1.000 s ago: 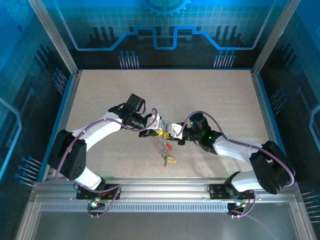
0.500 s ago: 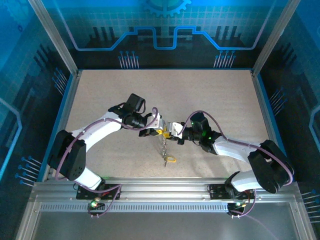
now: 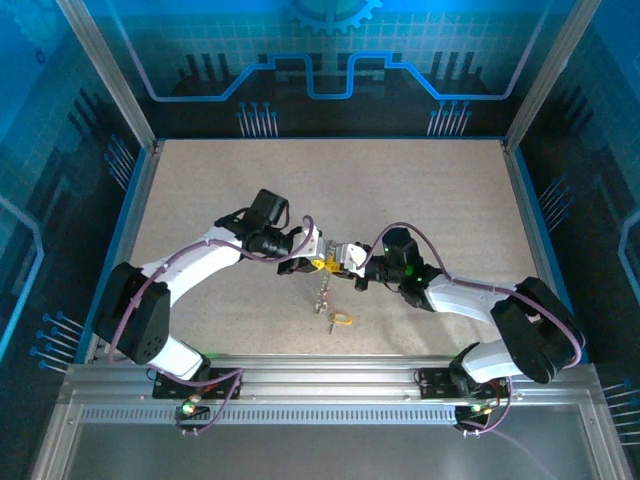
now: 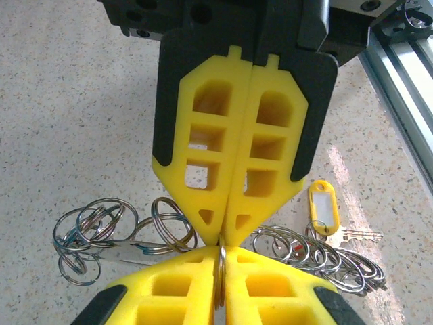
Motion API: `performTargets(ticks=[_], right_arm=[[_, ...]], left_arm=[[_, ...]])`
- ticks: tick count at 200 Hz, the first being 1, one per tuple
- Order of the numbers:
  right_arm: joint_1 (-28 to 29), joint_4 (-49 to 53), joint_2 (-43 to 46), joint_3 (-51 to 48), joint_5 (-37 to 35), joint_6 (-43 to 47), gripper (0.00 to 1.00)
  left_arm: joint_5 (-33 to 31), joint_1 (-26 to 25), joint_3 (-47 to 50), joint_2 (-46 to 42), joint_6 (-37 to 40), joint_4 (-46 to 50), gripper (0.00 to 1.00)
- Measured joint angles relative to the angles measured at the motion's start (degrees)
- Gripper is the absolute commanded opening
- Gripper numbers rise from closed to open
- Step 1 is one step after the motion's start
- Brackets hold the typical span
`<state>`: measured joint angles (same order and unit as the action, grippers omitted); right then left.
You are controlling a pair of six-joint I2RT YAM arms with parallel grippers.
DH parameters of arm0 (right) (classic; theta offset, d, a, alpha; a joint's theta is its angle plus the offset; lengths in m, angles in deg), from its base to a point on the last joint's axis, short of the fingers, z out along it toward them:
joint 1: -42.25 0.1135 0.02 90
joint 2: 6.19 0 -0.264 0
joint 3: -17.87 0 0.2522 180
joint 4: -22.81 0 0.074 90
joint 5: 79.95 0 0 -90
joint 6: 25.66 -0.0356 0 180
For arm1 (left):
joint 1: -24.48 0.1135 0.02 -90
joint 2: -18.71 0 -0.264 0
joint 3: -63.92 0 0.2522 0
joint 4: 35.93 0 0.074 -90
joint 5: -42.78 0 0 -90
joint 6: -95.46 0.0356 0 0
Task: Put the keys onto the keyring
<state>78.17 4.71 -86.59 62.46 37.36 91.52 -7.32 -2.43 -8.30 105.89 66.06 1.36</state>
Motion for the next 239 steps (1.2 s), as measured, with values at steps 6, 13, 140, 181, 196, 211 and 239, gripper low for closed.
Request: performTargets(ticks=[6,13,140,181,196,211,239], right_arm=[[0.00,-0.22,-0.09,-0.07,0.15,0.00,0.00],[0.00,-0.55,-0.22,-0.09,0.13,-0.02,0.00],[-1.11,-2.86,-0.63,-0.94,0.61,-0.20,0.00],[-1.11,-2.64,-0.63,-0.94,0.61,-0.17,0.00],[-1.11,-2.49,-0.63,-0.94,0.61,-0.17,0.00],[-1.11,-2.32,-0.63,-0.94,0.61,-0.17,0.00],[-1.11,-2.16,-0.63,-0.94,0.61,-0.15,0.00]], left_arm=[[0.28,0.22,0.15,-0.15,-0.04,-0.07,0.15],[0.63,0.55,0.37,-0.28,-0.04,0.02,0.15],[6.49,3.28,8.55,-1.31,-6.05,-13.94,0.24],[7.10,4.22,9.11,-1.31,-8.41,-17.38,0.25],[7.32,4.76,9.14,-1.31,-9.29,-18.12,0.28],[7.61,5.44,9.22,-1.31,-9.88,-18.88,0.29],[8.46,5.77,9.25,-1.31,-10.38,-19.43,0.30]])
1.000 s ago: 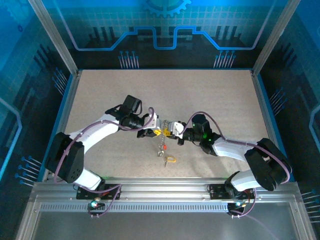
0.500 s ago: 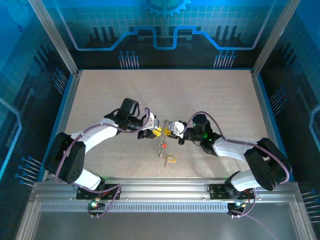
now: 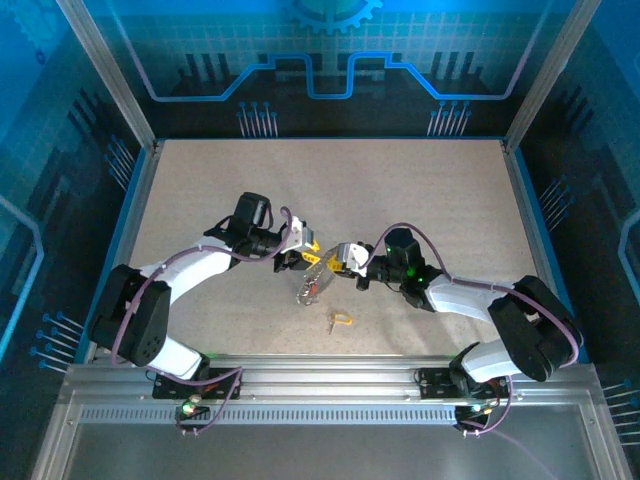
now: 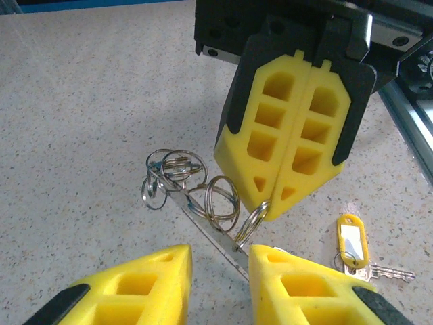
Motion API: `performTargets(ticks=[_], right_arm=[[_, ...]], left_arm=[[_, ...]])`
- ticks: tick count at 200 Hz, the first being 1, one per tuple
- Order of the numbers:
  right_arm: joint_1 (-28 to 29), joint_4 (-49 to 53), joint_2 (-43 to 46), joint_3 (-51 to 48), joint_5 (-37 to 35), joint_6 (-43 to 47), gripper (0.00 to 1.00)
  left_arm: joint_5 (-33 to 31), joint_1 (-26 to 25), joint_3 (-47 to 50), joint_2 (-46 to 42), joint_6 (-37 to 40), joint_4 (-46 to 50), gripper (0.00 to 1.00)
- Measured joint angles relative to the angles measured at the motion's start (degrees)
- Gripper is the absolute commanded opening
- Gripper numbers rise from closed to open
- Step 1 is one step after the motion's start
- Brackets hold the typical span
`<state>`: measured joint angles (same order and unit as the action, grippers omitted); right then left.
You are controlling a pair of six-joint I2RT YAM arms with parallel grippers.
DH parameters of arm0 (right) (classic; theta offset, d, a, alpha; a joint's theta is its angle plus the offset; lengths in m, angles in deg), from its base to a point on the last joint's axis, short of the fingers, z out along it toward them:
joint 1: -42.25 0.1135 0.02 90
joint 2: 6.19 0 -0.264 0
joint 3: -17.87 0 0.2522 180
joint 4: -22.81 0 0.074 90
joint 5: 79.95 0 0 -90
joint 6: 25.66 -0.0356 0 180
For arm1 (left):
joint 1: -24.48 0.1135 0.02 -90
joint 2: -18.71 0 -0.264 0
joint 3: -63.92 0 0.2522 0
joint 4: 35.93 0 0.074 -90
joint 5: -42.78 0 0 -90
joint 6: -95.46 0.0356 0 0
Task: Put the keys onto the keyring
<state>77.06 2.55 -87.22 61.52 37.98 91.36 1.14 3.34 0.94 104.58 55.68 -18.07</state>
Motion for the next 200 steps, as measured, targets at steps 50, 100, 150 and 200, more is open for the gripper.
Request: performTargets(ticks=[50,100,150,200], right_arm=[[0.00,0.07,0.00,0.00,0.00,-0.02,0.00],[0.00,0.04,0.00,0.00,-0.02,0.00,0.00],[0.00,0.09,0.00,0.00,-0.02,0.04,0.00],[0.00,-0.13,0.00,0.00,-0.52,0.22,0.00]], left_arm=[[2.89,0.00,0.00,1.55,-0.44,-0.20,0.29],[4.07,0.00,-0.11,2.21,-0.31,0.07,0.20],[5.62,0.00,-1.90,3.89,-0.35,1.66,0.19],[6.64,0.00,-2.84,4.15,-0.35,3.41,0.19]])
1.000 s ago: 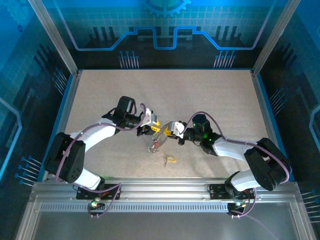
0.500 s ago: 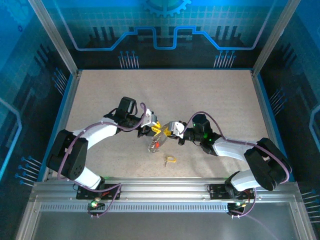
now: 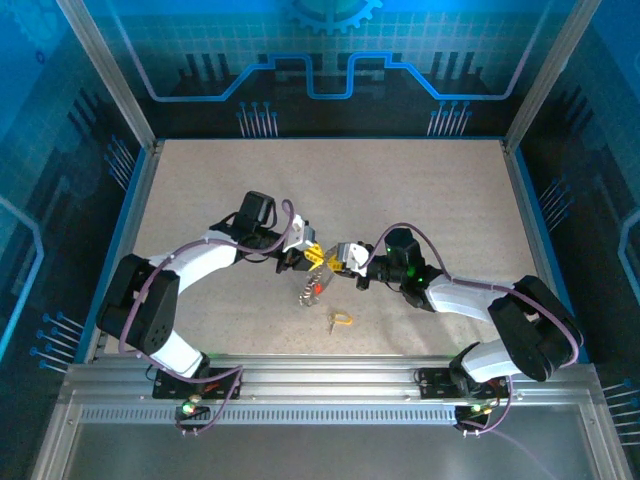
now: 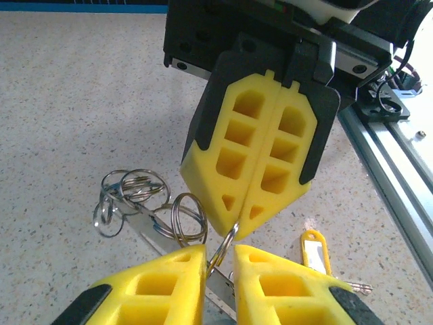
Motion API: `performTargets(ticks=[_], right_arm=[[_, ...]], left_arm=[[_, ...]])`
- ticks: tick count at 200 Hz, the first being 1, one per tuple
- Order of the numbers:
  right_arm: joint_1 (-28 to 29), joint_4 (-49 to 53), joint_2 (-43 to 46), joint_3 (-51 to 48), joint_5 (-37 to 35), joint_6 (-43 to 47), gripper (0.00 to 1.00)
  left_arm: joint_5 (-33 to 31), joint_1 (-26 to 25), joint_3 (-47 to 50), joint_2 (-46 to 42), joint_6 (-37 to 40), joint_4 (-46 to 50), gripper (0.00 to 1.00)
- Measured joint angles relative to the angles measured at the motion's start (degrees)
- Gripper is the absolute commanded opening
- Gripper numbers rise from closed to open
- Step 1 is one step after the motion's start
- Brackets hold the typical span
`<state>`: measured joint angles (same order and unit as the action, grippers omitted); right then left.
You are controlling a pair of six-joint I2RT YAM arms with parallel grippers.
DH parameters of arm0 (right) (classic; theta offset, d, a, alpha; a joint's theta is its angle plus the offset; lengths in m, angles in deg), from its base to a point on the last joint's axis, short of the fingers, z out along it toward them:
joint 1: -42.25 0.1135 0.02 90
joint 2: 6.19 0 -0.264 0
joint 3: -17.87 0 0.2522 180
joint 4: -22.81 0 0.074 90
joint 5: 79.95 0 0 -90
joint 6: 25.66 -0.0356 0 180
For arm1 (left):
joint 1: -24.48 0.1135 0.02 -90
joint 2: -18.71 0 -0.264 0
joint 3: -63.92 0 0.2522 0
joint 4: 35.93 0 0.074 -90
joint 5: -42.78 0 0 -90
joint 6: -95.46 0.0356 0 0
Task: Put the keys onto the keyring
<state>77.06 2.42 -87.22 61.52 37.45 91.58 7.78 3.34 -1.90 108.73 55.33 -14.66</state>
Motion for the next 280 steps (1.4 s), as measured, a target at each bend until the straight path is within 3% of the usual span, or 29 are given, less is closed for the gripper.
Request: performTargets(ticks=[133,146,201,280], right_arm=[[-0.11,-1.14,-1.51,0.22,-0.31,0.20,0.00],[-0.11,-1.03,-1.51,0.35,-0.11,0.20,0.00],[-0.07,0.63,-2.34,1.70,2.54,1.11,0.20],[0.11,1.31,-3.15,3.26,4.35,2.19,0.14]], left_arm=[[0.39,0.00,-2.89,0.48,3.41,6.45,0.00],[0.39,0.00,-3.10,0.48,4.52,7.43,0.00],[0.46,0.00,-3.52,0.24,7.39,9.84,0.00],[0.85,0.00,-3.52,0.24,7.48,9.75,0.00]])
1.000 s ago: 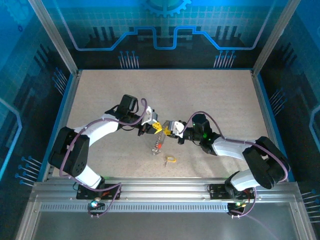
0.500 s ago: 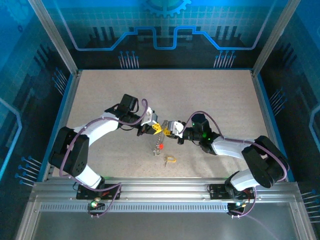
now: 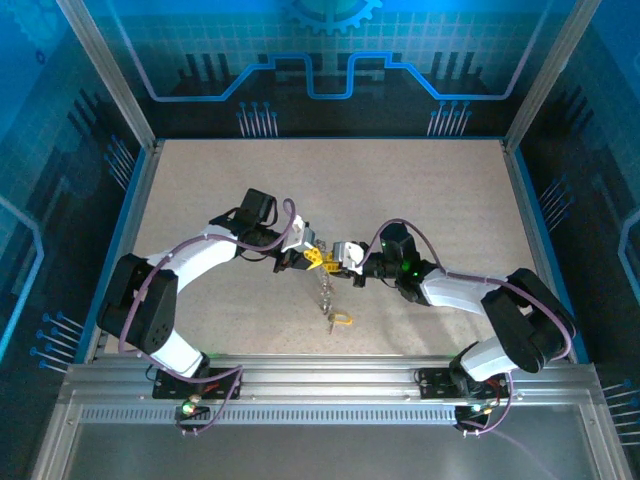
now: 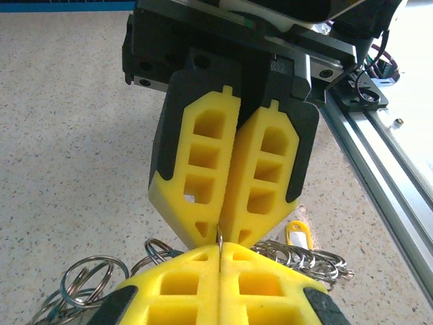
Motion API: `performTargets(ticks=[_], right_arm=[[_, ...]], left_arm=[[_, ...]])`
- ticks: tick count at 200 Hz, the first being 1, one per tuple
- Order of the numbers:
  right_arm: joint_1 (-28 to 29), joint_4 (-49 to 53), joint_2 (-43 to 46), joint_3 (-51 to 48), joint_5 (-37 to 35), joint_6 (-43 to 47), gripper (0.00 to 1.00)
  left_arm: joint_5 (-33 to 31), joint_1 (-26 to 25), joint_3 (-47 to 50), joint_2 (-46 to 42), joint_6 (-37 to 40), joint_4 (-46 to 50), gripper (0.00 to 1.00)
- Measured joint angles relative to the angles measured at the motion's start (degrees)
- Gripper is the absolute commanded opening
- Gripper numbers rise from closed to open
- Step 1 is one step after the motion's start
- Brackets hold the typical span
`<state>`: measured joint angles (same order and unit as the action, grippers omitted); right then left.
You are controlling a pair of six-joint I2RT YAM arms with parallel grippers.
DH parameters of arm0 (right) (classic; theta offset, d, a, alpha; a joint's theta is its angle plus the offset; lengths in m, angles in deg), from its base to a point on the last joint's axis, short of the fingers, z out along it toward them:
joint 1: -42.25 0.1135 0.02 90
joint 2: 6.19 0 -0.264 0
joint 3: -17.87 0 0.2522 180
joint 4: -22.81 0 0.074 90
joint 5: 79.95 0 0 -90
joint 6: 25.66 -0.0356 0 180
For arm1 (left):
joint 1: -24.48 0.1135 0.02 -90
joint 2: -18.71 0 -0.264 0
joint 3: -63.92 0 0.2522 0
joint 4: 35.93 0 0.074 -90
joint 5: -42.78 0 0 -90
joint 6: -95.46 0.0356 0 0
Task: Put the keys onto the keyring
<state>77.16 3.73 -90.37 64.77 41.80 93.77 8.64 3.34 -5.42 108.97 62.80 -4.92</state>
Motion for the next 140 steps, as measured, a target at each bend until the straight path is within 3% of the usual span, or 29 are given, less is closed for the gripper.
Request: performTargets(ticks=[39,65,87,103,140], right_arm=[[0.00,1.38,-0.59,0.94,0.15,0.61,0.14],[0.00,2.84,-0.74,1.60,0.15,1.33,0.02],[-0.04,3.50,-0.90,2.03,0.22,1.70,0.00],[-0.04,3.67,-0.98,2.16,0.26,1.70,0.00],[0.00,3.93,-1.33,2.25,0.50,2.12,0.00]], left_arm=[[-0.04,0.00,0.00,0.00,0.00,-0.02,0.00],[-0.04,0.00,0.04,-0.02,0.04,0.07,0.00],[-0.44,0.00,0.15,-0.31,0.09,0.24,0.00],[-0.68,0.00,0.15,-0.48,0.31,0.48,0.17],[-1.07,0.00,0.22,-1.79,1.33,2.86,0.17]])
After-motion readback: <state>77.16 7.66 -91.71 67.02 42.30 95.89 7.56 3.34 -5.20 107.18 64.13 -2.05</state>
